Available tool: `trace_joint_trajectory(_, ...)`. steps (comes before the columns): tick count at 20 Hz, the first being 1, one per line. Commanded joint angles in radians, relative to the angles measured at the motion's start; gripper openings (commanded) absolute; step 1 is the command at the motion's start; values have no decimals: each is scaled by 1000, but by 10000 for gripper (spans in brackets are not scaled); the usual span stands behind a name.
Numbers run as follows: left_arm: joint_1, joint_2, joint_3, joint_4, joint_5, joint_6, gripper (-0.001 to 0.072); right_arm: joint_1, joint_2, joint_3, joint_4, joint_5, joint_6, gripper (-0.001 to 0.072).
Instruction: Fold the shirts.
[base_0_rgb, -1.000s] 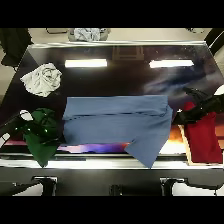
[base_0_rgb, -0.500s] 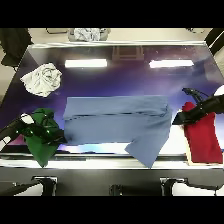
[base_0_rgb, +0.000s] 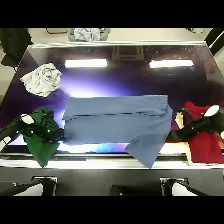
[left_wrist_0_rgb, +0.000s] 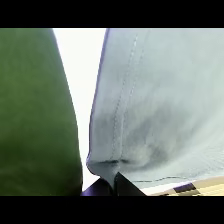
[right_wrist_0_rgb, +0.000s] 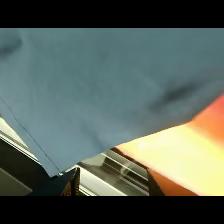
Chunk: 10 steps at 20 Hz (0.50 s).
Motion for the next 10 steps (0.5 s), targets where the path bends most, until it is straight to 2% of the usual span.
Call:
trace_joint_trajectory(1,0,1,0,0,-1,10,29,0,47,-156,42,-109,-41,506)
trace_joint_trajectory(9,0,1,0,-4,-5,18,30,1,47,-255,201,-305,-37,495)
trace_joint_trajectory(10,0,1,0,-4,-5,18,29,1,47,-270,196,-318,-21,442)
